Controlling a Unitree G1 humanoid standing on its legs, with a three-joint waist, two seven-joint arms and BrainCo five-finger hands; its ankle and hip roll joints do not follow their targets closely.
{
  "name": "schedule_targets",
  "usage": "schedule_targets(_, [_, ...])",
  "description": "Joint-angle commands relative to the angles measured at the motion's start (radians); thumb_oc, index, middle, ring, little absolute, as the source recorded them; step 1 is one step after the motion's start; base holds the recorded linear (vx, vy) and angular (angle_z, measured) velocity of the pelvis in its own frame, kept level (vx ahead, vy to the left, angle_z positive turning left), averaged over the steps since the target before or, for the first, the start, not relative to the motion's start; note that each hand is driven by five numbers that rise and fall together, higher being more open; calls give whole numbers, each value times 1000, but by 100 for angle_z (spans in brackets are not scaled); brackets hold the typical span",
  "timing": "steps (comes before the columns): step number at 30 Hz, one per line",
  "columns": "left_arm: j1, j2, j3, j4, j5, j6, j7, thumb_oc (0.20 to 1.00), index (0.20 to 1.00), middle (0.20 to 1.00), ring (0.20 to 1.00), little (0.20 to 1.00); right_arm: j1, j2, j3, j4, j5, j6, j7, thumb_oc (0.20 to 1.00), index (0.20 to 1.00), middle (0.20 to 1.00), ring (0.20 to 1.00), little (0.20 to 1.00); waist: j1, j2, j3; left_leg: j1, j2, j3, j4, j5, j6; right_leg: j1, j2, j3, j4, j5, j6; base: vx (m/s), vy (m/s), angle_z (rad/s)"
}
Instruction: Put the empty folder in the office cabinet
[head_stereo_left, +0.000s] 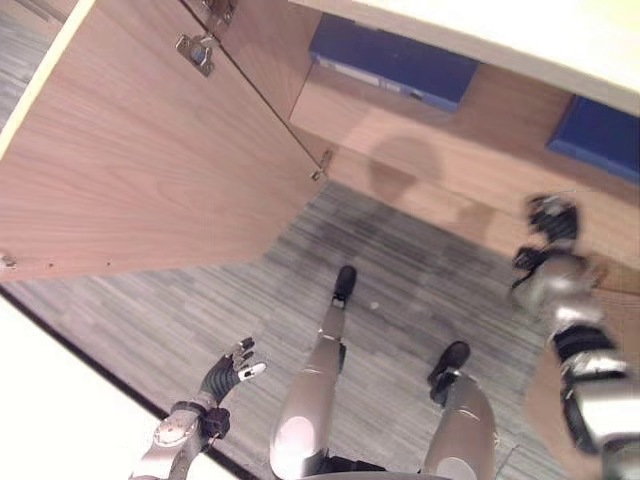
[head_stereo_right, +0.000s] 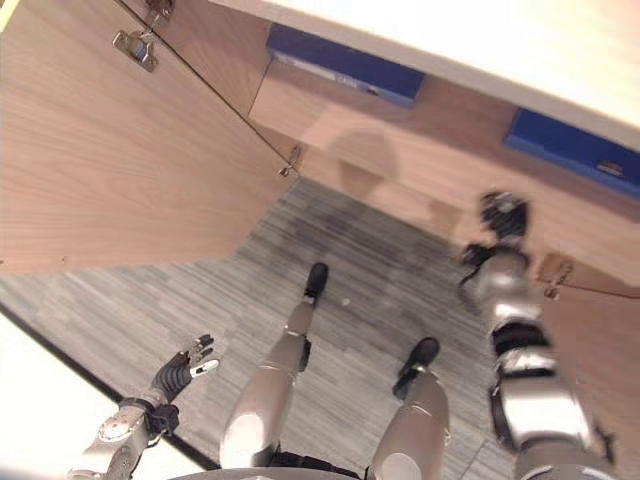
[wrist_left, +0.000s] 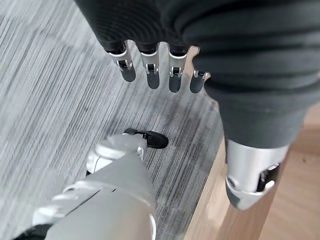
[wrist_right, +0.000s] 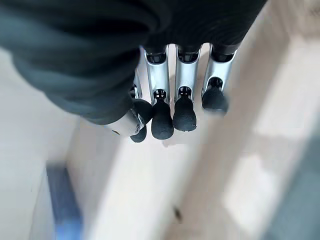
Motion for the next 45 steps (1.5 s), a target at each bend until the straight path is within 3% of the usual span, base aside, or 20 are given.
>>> schedule_targets(1, [-67,16,32,73,26,-10,3,1000,1000,1000,1000,1000,73,-6,-16,-13,-112,-34,15,200,200,200,200,200,-1,-50,-9,149,17,68,-21,-171,-14,59,51,-14,-168,168,10,60,114,7])
schedule_targets(5, [-67,4,61,134,75,-5,16,1000,1000,1000,1000,1000,194,101,-7,4,-148,-22,30,200,200,200,200,200,-29,-106,-56,208,19,87,-21,-193,-6,115,51,-1,-198,192,18,47,121,-7])
schedule_targets(10, [-38,1,115,174,101,4,27,1000,1000,1000,1000,1000,289,146,65,40,-210,20,114,200,200,200,200,200,-63,-164,-124,304,19,128,-24,-220,18,163,48,28,-202,255,42,39,174,-16])
schedule_targets(11, [-23,-2,131,185,107,6,21,1000,1000,1000,1000,1000,311,151,97,38,-245,29,148,1000,1000,1000,1000,1000,-67,-177,-152,349,22,149,-25,-233,25,183,48,36,-187,272,54,31,172,-23])
schedule_targets(17, [-5,-7,158,218,123,12,21,1000,1000,1000,1000,1000,332,173,159,78,-294,52,218,1000,1000,1000,1000,1000,-68,-196,-206,438,22,165,-21,-249,43,224,65,68,-131,306,71,9,106,-28])
schedule_targets(19, [-29,-26,156,249,124,9,39,1000,1000,1000,1000,1000,336,178,191,111,-303,55,233,1000,1000,1000,1000,1000,-77,-188,-231,450,14,137,-9,-238,52,257,170,179,-110,220,63,-6,89,18])
schedule_targets(20, [-29,-48,161,245,114,3,53,1000,1000,1000,1000,1000,331,180,206,143,-303,59,238,1000,1000,1000,1000,1000,-58,-181,-253,448,-1,121,2,-236,54,295,211,195,-132,151,38,3,36,57])
schedule_targets(24, [-28,-78,153,257,119,3,75,1000,1000,1000,1000,1000,339,172,220,147,-301,59,243,1000,1000,1000,1000,1000,-19,-183,-294,446,-10,83,-13,-214,36,375,225,154,-236,81,-20,-16,-82,66])
schedule_targets(31, [-23,-140,152,224,44,-1,96,1000,1000,1000,1000,1000,313,119,192,143,-282,55,206,1000,1000,1000,1000,1000,13,-134,-295,351,-19,11,-20,-110,-55,443,248,85,-367,68,-61,-146,-88,74])
schedule_targets(32, [-28,-149,150,226,40,1,99,1000,1000,1000,1000,1000,306,113,184,147,-276,55,198,1000,1000,1000,1000,1000,10,-127,-290,335,-16,26,-16,-98,-64,448,242,69,-377,73,-60,-188,31,59])
schedule_targets(34, [-39,-163,156,213,22,-1,108,1000,1000,1000,1000,1000,279,104,175,155,-264,59,181,1000,1000,1000,1000,1000,-9,-124,-276,321,20,177,14,-101,-58,447,207,29,-396,97,-54,-271,93,62])
schedule_targets(36, [-36,-170,168,189,10,3,106,1000,1000,1000,1000,1000,267,99,173,172,-259,62,174,1000,1000,1000,1000,1000,-30,-127,-281,346,76,320,70,-140,-39,426,172,-3,-411,135,-50,-257,89,86])
schedule_targets(37, [-31,-172,171,182,5,3,103,1000,1000,1000,1000,1000,268,99,171,174,-254,62,174,1000,1000,1000,1000,1000,-40,-129,-283,376,95,351,91,-166,-40,424,159,-14,-411,142,-50,-170,52,30])
schedule_targets(40, [-28,-174,174,179,6,6,106,1000,1000,1000,1000,1000,282,102,167,166,-247,63,180,1000,1000,1000,1000,1000,-77,-126,-296,465,142,367,140,-218,-54,417,123,-43,-414,164,-55,-115,68,57])
schedule_targets(41, [-28,-174,174,179,6,6,107,1000,1000,1000,1000,1000,282,102,167,165,-247,64,180,1000,1000,1000,1000,1000,-78,-127,-297,461,140,366,139,-214,-53,415,122,-45,-414,167,-55,-93,119,74])
schedule_targets(43, [-35,-178,179,193,10,6,113,1000,1000,1000,1000,1000,305,110,164,157,-240,67,188,1000,1000,1000,1000,1000,-108,-115,-315,532,181,366,151,-205,-74,418,106,-78,-405,175,-57,-64,141,53])
schedule_targets(45, [-36,-184,178,195,11,9,112,1000,1000,1000,1000,1000,330,120,155,157,-235,69,192,1000,1000,1000,1000,1000,-129,-106,-332,565,179,383,117,-221,-78,419,99,-104,-395,179,-56,-32,112,90])
